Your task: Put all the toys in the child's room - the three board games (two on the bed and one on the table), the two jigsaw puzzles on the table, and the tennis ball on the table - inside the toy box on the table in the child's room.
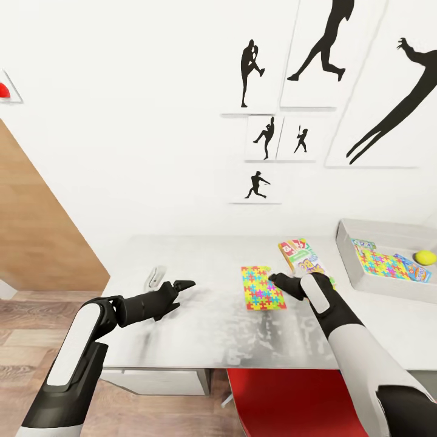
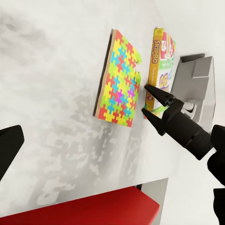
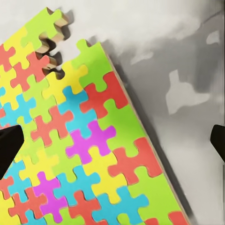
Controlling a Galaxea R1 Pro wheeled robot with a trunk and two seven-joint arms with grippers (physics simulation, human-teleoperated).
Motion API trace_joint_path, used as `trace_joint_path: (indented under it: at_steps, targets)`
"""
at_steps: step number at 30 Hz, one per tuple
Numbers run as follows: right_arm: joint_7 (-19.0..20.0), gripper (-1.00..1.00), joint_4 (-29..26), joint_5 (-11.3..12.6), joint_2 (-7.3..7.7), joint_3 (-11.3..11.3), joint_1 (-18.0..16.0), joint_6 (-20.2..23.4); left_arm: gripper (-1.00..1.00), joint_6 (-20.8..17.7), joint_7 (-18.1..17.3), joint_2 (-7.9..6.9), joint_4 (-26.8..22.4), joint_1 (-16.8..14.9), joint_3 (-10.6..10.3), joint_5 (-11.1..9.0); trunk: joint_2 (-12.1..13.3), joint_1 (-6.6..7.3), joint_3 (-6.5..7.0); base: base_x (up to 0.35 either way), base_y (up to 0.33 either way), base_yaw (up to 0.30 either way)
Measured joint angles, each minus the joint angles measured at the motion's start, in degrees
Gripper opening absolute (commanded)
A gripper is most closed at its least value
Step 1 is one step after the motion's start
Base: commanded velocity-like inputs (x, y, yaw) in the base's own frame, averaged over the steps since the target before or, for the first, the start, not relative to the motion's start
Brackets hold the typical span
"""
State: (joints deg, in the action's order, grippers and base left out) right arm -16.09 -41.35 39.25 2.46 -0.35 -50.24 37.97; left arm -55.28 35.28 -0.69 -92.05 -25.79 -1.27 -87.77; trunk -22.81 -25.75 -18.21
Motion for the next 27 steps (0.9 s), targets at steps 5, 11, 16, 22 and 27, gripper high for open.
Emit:
trace_joint_path:
  at_steps: [5,11,16,22,27]
  targets:
    - [0.0,1.0,1.0,0.2,0.0,0.0,0.0,-0.9,1.0,0.0,0.0,0.01,0.0,0.0,0.0,0.0,0.0,0.0,0.0,0.0,0.0,0.0]
    - [0.1,1.0,1.3,0.2,0.01,0.0,0.0,-1.1,1.0,0.0,0.0,0.02,0.0,0.0,0.0,0.0,0.0,0.0,0.0,0.0,0.095,0.0]
    - [0.2,1.0,1.3,0.2,0.01,0.0,0.0,-1.1,1.0,0.0,-0.1,0.03,0.0,0.0,0.0,0.0,0.0,0.0,0.0,0.0,0.264,0.0]
    - [0.2,1.0,1.3,0.2,0.09,0.0,0.0,-1.1,1.0,0.0,-0.1,-0.02,0.0,0.0,0.0,0.0,0.0,0.0,0.0,0.0,0.263,0.0]
    - [0.1,1.0,1.3,0.1,0.2,0.0,0.0,-1.2,1.0,0.0,0.0,-0.01,0.0,0.0,0.0,0.0,0.0,0.0,0.0,0.0,0.055,0.0]
